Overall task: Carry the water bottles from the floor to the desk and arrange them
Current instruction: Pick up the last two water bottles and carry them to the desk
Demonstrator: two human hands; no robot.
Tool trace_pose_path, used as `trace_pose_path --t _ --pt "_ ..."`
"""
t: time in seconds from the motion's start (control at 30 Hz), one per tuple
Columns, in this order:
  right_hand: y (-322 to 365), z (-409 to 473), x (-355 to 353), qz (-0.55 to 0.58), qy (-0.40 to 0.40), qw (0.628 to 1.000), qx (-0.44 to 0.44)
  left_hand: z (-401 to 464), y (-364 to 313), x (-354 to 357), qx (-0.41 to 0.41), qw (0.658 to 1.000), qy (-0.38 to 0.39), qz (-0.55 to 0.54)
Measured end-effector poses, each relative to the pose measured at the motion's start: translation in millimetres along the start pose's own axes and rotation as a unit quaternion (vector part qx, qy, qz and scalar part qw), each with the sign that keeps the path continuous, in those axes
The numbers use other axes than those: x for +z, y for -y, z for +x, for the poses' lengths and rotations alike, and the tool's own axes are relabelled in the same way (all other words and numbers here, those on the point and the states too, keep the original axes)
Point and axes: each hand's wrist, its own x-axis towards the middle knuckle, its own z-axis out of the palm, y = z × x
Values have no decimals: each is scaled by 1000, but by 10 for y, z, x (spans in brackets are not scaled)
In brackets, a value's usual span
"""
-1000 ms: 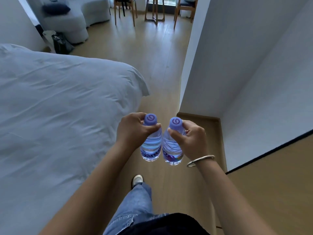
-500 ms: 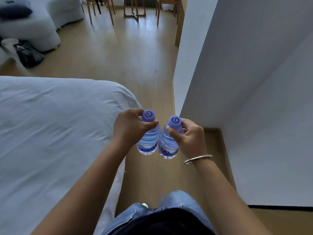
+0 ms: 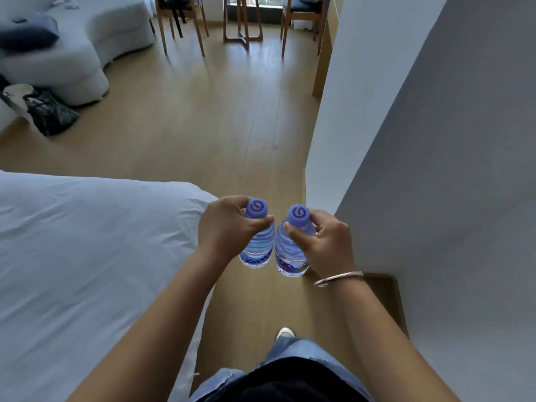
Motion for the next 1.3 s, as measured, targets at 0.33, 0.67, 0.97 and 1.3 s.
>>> trace_pose_path --t 0.33,0.67,0.97,1.3 --pt "-352 1646 208 -16 18 999 -22 1528 -112 225 -25 999 -43 0" --pt "-523 3446 1004 -33 -24 999 -3 3636 188 139 -5 999 -9 30" --pt "-488 5002 1573 -32 -87 995 35 5566 237 -77 36 999 30 21" --pt "-928 6625 1911 -45 -83 993 69 7359 338 282 47 998 49 9"
